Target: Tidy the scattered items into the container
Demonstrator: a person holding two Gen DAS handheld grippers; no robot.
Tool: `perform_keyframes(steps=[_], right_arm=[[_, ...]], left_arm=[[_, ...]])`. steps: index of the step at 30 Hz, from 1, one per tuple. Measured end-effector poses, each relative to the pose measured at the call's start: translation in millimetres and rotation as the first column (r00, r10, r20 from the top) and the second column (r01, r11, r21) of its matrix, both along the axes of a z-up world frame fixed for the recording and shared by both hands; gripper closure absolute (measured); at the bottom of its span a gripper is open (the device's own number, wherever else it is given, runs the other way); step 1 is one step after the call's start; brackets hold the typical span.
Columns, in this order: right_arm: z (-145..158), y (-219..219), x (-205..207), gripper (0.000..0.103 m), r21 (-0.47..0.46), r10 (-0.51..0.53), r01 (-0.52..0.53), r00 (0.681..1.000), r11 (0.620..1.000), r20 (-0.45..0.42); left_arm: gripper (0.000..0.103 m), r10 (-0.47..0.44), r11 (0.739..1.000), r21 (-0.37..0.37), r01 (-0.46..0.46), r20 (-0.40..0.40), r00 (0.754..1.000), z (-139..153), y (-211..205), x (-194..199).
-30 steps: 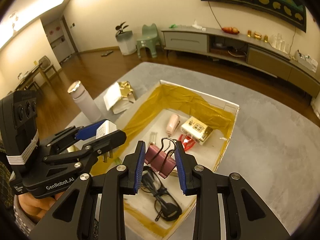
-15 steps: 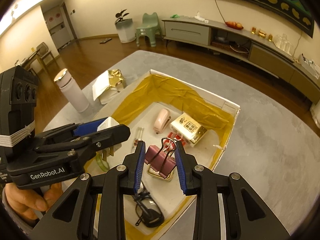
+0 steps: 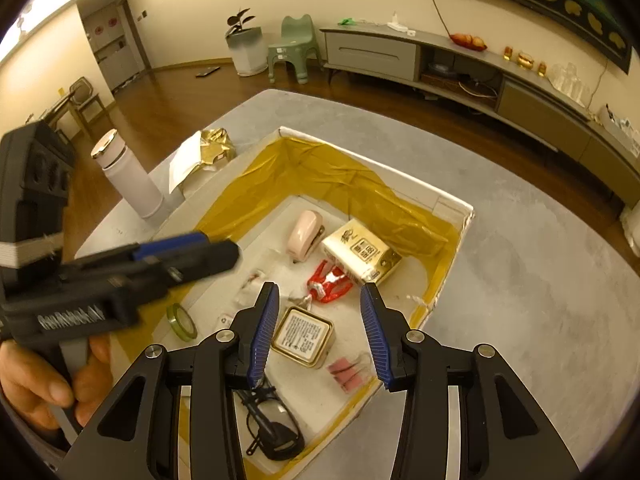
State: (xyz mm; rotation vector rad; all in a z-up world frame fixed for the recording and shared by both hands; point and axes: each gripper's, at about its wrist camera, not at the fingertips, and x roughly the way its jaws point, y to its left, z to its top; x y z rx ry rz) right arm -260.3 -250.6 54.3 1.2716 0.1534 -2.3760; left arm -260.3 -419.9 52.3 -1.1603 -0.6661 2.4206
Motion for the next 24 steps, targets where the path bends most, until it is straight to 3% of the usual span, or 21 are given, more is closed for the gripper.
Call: perform_keyframes(steps=[8, 16, 24], right_arm=[[5, 5, 22, 0.057, -0.014, 0.025, -0.025, 1.0, 1.0, 0.002], [25, -3, 61, 0.057, 0.038, 0.113, -0.111, 0.993, 0.993, -0.045], [34, -14, 101, 0.057, 0.198, 0.213, -0.188, 0.971, 0.962, -0.109]], left_arm=[[0.04, 0.014, 1.0, 0.021, -0.013, -0.077, 0.997, 24, -16, 27], [0.038, 0.018, 0.981, -0.186, -0.058, -0.209, 0.978, 48, -8, 57], [0.037, -0.114, 0.968, -0.246, 0.046, -0.269, 0.956, 64, 18, 94]])
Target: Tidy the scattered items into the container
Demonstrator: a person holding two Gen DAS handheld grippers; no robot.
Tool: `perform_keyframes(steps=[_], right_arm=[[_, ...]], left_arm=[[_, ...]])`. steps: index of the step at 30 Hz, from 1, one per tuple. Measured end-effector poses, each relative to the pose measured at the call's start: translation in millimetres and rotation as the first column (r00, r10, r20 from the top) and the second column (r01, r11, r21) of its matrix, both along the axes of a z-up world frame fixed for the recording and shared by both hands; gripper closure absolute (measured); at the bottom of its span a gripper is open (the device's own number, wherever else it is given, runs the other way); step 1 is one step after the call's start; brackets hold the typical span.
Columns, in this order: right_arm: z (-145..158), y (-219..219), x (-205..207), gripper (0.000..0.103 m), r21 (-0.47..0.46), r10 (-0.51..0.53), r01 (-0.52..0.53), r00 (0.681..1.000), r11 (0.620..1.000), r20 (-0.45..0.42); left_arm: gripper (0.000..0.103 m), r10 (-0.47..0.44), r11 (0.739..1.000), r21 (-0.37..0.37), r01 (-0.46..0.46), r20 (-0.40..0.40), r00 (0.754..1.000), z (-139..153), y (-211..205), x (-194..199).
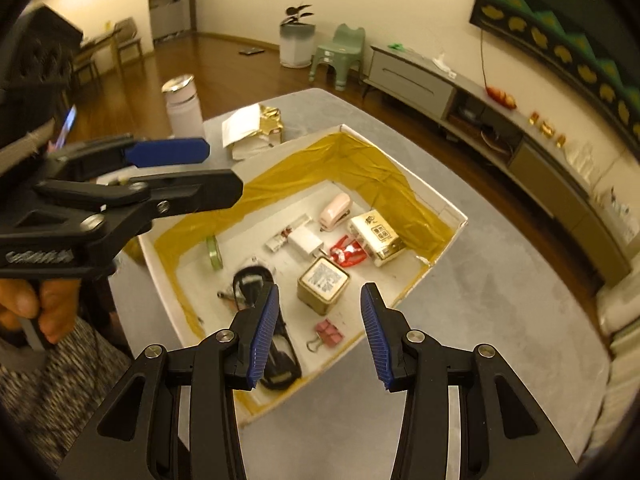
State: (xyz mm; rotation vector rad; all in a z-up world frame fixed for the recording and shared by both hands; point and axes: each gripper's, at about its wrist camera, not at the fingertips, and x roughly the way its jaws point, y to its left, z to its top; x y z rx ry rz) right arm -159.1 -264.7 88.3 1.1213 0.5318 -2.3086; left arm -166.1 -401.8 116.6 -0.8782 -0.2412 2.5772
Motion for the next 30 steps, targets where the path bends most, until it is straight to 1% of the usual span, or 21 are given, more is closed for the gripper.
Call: perform_keyframes(steps=[2, 5, 8, 14, 18, 22, 25, 30], right_arm=[[-1, 1, 6, 0.057, 0.02, 0.003, -0.003, 1.0, 1.0, 0.002], [-4, 3, 13, 0.057, 0.041, -0.002, 0.002, 1.0, 0.999, 0.003], [-7, 6, 17, 0.057, 0.05, -0.015, 0.014, 1.0, 0.999, 0.016], [-15, 6, 22, 0.057, 0.115, -0.045, 0.042, 0.999, 0.992, 0.02], [-15, 5, 29, 0.057, 0.183, -0.05, 0.054, 0.998, 0.982, -0.023], [-19, 0, 30, 0.057, 0.229, -0.035, 0.033, 0.999, 0.973, 0.002], [-26, -4, 28, 0.057, 0.258, -0.029, 0.02, 0.999, 0.966, 0.032], [-34, -11, 27, 0.057, 0.308, -0.029, 0.016, 0.999, 0.951, 0.035]], left_arm=[[0.037, -0.019, 0.999, -0.026, 0.019, 0.0, 1.0, 0, 6, 11], [0.036, -0.044, 0.998, -0.042, 0.044, 0.002, 0.999, 0, 11, 25], [0.036, -0.055, 0.996, -0.063, 0.056, 0.017, 0.998, -1, 16, 37], [0.036, -0.065, 0.989, -0.129, 0.066, 0.013, 0.998, -2, 24, 62], [0.036, -0.066, 0.985, -0.157, 0.071, 0.032, 0.997, -9, 27, 70], [0.036, -0.073, 0.983, -0.165, 0.077, 0.034, 0.997, -10, 28, 75], [0.036, -0.084, 0.985, -0.152, 0.087, 0.024, 0.996, -5, 29, 81], [0.036, -0.088, 0.983, -0.16, 0.089, 0.015, 0.996, -2, 28, 87]])
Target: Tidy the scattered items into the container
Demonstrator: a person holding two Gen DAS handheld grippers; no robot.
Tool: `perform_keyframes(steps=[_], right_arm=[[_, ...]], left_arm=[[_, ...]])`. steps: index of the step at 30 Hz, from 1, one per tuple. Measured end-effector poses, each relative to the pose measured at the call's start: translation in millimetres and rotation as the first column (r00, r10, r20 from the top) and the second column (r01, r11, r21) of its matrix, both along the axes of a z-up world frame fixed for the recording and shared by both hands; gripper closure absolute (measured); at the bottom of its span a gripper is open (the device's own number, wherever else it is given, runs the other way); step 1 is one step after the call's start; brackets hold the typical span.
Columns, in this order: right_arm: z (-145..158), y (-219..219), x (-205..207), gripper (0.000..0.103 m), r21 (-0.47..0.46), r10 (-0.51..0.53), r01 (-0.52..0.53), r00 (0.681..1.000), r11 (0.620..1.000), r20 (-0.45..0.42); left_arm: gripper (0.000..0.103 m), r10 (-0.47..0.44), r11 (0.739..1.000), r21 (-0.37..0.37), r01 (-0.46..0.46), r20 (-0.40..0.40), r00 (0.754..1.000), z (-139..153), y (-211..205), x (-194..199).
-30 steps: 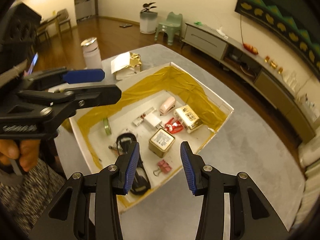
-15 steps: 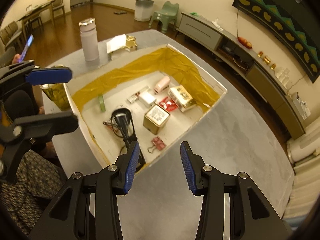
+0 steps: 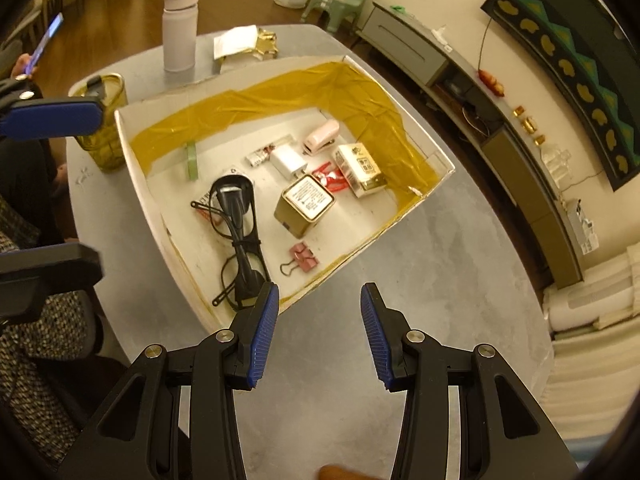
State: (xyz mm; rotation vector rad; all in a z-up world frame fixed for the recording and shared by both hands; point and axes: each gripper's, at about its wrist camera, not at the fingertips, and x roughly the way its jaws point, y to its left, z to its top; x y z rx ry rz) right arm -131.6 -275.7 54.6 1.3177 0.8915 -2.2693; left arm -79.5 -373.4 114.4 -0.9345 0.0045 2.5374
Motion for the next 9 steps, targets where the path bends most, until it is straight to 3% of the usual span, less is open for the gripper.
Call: perform_keyframes(steps=[9], right_arm=[[9, -8, 11, 0.057, -0.022, 0.049, -0.049, 0.998, 0.999, -0.03]], left_arm=[[0.036, 0.009, 1.0, -0.012, -0.009, 0.0, 1.0, 0, -1, -2]])
